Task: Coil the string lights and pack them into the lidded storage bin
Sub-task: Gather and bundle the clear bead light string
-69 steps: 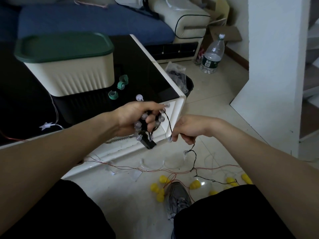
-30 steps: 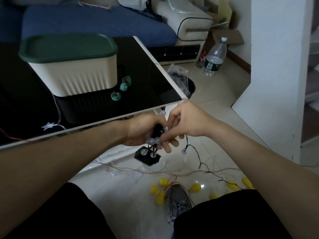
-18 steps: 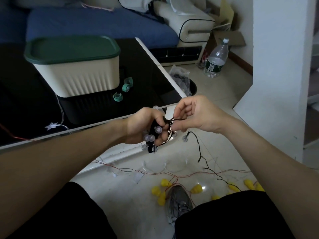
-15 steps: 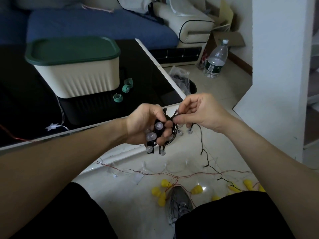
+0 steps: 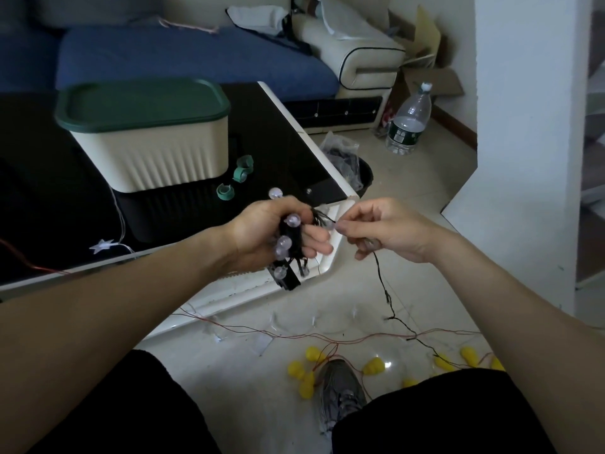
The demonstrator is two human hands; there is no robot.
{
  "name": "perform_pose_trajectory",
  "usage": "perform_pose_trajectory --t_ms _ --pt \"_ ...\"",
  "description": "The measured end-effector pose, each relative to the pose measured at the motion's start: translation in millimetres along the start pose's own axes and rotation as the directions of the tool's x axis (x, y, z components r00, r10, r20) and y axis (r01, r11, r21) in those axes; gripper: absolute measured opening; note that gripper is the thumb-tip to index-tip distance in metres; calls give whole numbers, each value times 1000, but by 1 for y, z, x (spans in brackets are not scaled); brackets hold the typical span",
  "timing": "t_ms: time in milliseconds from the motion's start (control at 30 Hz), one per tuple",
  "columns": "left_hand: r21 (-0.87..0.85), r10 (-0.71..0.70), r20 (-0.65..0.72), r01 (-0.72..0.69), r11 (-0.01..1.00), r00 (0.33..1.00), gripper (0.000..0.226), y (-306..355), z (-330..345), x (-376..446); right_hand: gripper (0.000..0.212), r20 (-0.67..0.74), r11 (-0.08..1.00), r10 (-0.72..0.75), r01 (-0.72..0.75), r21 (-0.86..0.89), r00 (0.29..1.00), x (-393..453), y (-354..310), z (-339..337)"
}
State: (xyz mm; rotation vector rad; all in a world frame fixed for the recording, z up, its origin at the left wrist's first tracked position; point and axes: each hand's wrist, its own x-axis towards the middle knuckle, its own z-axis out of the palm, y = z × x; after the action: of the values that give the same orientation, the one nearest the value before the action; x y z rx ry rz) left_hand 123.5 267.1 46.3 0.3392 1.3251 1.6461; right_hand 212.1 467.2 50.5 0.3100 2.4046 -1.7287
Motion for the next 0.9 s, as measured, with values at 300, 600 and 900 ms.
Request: perform_pose_trajectory --t_ms 300,600,900 --pt "-438 116 -277 -233 868 954 39 13 -29 7 28 -117 987 1 -20 -160 993 3 3 5" --pt "-180 61 -195 -97 979 979 38 10 -16 10 18 153 840 -112 176 -514 982 10 -16 42" --pt "220 4 15 -7 975 1000 34 -4 -1 3 10 27 870 -337 323 -373 941 8 -27 38"
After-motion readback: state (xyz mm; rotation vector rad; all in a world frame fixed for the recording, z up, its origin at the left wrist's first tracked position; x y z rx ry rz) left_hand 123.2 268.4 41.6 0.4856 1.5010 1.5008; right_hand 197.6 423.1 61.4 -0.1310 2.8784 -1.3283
